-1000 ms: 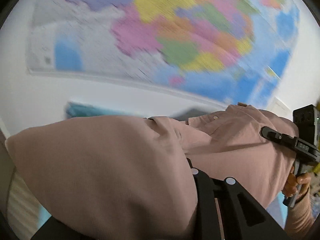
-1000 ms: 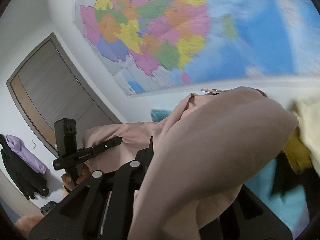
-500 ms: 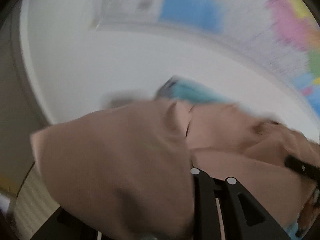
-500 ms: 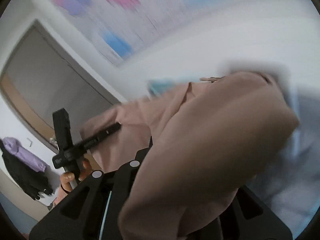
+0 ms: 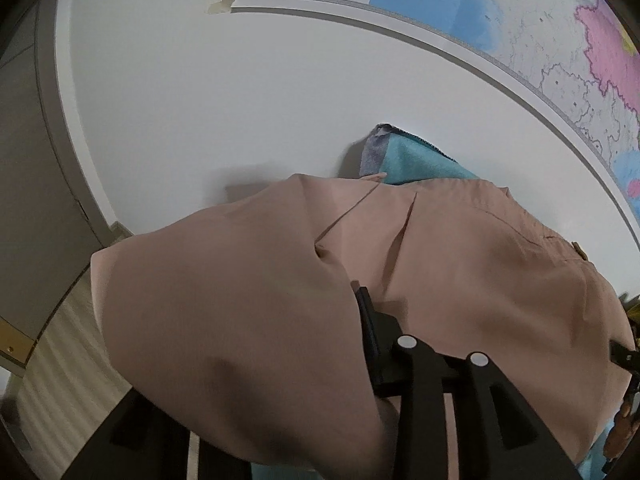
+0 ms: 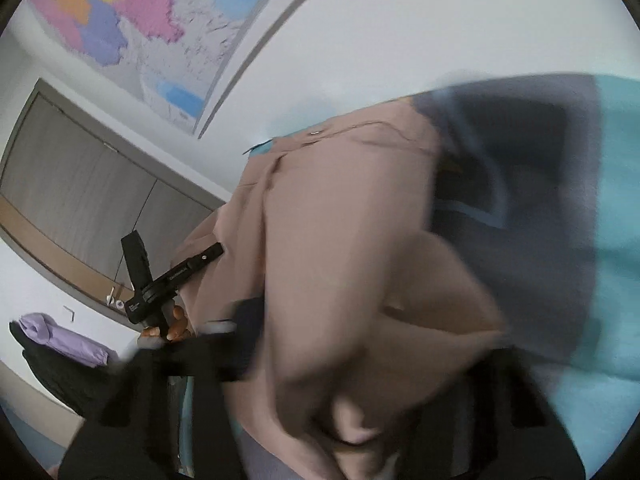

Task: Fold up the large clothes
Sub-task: 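Carry the jacket bundle across the bed and lower it with both grippers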

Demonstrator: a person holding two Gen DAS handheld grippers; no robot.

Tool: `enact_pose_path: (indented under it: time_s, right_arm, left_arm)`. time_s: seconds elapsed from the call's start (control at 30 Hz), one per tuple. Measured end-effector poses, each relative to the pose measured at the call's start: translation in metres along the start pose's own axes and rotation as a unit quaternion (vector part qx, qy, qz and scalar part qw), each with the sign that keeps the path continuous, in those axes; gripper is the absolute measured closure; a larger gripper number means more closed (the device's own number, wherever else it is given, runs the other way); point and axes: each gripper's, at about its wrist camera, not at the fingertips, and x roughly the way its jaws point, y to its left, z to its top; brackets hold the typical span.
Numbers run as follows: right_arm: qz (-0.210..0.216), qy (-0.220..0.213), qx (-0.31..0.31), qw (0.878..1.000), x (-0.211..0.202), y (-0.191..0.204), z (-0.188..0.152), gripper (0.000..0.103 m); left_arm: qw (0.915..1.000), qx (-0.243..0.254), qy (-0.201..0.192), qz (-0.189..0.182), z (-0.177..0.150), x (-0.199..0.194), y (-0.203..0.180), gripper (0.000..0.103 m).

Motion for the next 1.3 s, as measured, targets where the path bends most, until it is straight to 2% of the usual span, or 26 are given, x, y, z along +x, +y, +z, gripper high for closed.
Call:
enact_pose_path:
  time_s: [0.07, 0.13, 0.2, 0.27, 0.33, 0.37, 0.4, 0.43, 0.5, 0.53, 0.57, 0.73, 0.83, 0.87, 0.93, 1.07, 1.2, 1.3]
  right_arm:
    - [-0.012, 0.003, -0.008, 1.000, 0.005, 0.008, 0.002, 0.091]
    - [-0.001, -0.011, -0.017, 1.000, 0.006, 0.020, 0.007, 0.093]
    - [0.012, -0.022, -0.032, 0.999, 0.007, 0.033, 0.010, 0.093]
    - [0.005, 0.003, -0.025, 1.000, 0.017, 0.030, 0.011, 0.093]
    - [-0.043, 0.023, -0.019, 0.999, 0.028, 0.020, 0.008, 0.091]
    - [-0.038, 0.026, -0.005, 0.999, 0.027, 0.013, 0.006, 0.086]
    - [-0.040, 0.024, 0.008, 0.999, 0.024, 0.008, 0.006, 0.078]
    - [-0.043, 0.019, 0.014, 0.999, 0.019, 0.004, 0.005, 0.065]
    - [-0.042, 0.010, 0.006, 0.999, 0.007, 0.004, 0.002, 0.061]
    - [-0.053, 0.007, -0.002, 0.999, 0.002, 0.005, 0.001, 0.056]
    - [-0.063, 0.003, -0.008, 0.998, -0.003, 0.005, 0.001, 0.045]
    - [-0.116, -0.043, -0.054, 0.991, -0.046, 0.013, -0.006, 0.043]
    - [-0.154, -0.087, -0.087, 0.980, -0.067, 0.029, -0.012, 0.046]
    - [-0.157, -0.095, -0.095, 0.978, -0.070, 0.033, -0.014, 0.051]
    - [-0.158, -0.103, -0.128, 0.974, -0.070, 0.049, -0.014, 0.052]
    - [-0.161, -0.079, -0.179, 0.968, -0.046, 0.070, -0.015, 0.057]
    - [-0.168, -0.044, -0.174, 0.969, -0.022, 0.057, -0.018, 0.058]
    - [-0.184, -0.011, -0.138, 0.973, -0.001, 0.034, -0.017, 0.062]
  left_arm:
    - [1.0000, -0.008, -0.003, 0.000, 0.004, 0.000, -0.006, 0.075]
    - [0.9999, -0.012, -0.007, 0.003, 0.007, -0.004, -0.006, 0.081]
    - [0.9998, -0.017, -0.009, 0.003, 0.010, -0.003, -0.003, 0.081]
    - [0.9997, -0.025, 0.003, 0.005, 0.009, 0.005, 0.002, 0.081]
    - [0.9996, -0.027, 0.007, 0.011, 0.007, 0.010, 0.004, 0.073]
    - [0.9994, -0.028, 0.005, 0.021, 0.006, 0.009, 0.005, 0.067]
    - [0.9989, -0.028, 0.005, 0.037, 0.005, 0.008, 0.005, 0.052]
    - [0.9984, -0.027, 0.005, 0.049, 0.005, 0.006, 0.004, 0.046]
    - [0.9978, -0.007, -0.001, 0.066, 0.001, -0.001, -0.001, 0.040]
    - [0.9974, 0.000, -0.003, 0.072, -0.001, -0.005, -0.003, 0.033]
    - [0.9967, 0.009, -0.007, 0.081, -0.004, -0.011, -0.005, 0.030]
    - [0.9936, 0.021, -0.042, 0.102, -0.019, -0.046, -0.013, 0.028]
    - [0.9914, 0.023, -0.078, 0.103, -0.026, -0.071, -0.021, 0.025]
    - [0.9909, 0.027, -0.090, 0.097, -0.029, -0.082, -0.026, 0.025]
    - [0.9919, 0.039, -0.098, 0.070, -0.032, -0.091, -0.038, 0.022]
    - [0.9930, 0.078, -0.087, 0.013, -0.047, -0.095, -0.079, 0.018]
    - [0.9921, 0.110, -0.060, -0.011, -0.062, -0.077, -0.115, 0.018]
    - [0.9922, 0.117, -0.034, -0.024, -0.070, -0.057, -0.129, 0.018]
